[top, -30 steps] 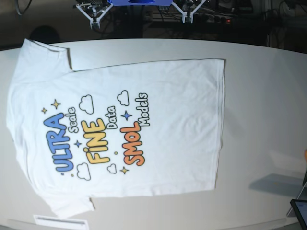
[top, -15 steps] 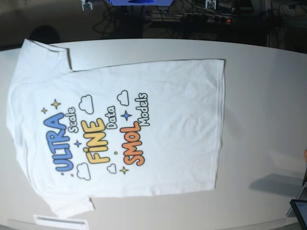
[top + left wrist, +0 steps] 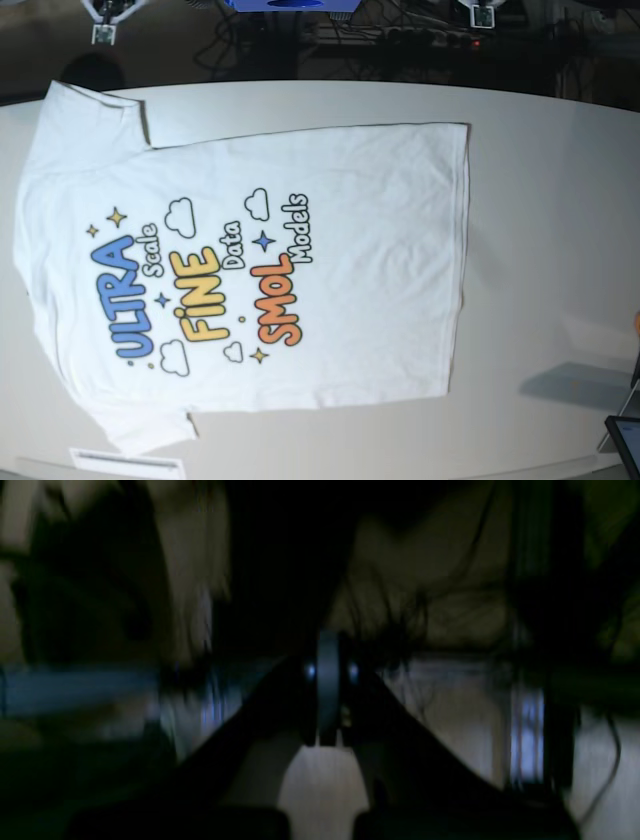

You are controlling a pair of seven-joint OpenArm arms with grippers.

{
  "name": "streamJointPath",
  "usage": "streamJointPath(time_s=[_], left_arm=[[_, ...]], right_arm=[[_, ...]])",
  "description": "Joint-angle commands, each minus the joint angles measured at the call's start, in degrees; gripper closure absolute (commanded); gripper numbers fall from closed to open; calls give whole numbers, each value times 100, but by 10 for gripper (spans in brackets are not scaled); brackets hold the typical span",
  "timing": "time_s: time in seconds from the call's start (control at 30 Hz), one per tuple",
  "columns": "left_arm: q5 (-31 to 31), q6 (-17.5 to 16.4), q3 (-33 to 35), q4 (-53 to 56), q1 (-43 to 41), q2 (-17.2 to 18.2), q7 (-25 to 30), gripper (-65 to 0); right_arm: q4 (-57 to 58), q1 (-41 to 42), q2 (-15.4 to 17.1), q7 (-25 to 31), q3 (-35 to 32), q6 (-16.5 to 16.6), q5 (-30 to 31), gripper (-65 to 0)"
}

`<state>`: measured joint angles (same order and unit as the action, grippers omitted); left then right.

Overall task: Fold the T-shirt properly
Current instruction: 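Move both grippers from rest toward the shirt's shoulder corners, then lower both grippers and pinch the shirt's shoulder edge corners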

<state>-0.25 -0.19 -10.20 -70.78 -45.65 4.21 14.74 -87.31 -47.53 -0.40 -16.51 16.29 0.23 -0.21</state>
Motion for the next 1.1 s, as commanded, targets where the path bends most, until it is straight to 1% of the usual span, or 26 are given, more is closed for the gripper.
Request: streamJointPath(time_s=[0.0,0.07,0.1,0.2,0.23,0.4,0.57,0.73,0.77,0.8,0.83,0.87,0.93,1.0,1.07], left_arm=[[-14,41,-40,-214,-231,58,218,0],[-14,41,13,-530,-354,164,429,0],[-14,41,22,-697,-424,181,535,0],[-14,41,22,-1155,-609,190,702,0],[-14,41,13,-1295,-670,190,754,0],[-14,41,-31,-1928,-793,190,1080,0],[-23,41,-31,-2799,-899,190,1062,0],[-23,41,-13,-3511,-749,190,1009,0],[-23,41,-5,-3599,-662,190,895,0],[-23,41,-5,-3669,-591,190,640,0],[-23,41,4,-3739,-486,190,315,0],[-23,41,13,-3783,-319,190,-37,0],[-23,41,13,-3827,-73,181,-520,0],[-23,41,22,-3827,77,181,-635,0],[-23,41,4,-3845,138,181,-635,0]], right_arm=[[-267,-210,-17,21,36,-10,8,-1],[-654,-324,-25,-103,45,-19,8,-1],[-821,-386,-96,-190,98,-19,8,-1],[-1243,-430,-386,-349,582,-10,8,-1],[-1366,-438,-430,-349,731,-10,8,-1],[-1709,-412,-447,-357,1311,-10,8,-1],[-2184,-271,-447,-349,1830,-1,8,-1],[-2553,124,-439,-349,1944,-1,8,0],[-2588,203,-439,-349,1944,8,8,0],[-2623,309,-439,-349,1935,43,8,0],[-2623,414,-439,-349,1935,166,-1,0],[-2623,546,-430,-349,1935,403,-1,0],[-2632,792,-430,-357,1953,948,-10,0],[-2667,1039,-430,-366,2120,1450,-10,0],[-2676,1258,-439,-366,2322,1828,-10,-3]])
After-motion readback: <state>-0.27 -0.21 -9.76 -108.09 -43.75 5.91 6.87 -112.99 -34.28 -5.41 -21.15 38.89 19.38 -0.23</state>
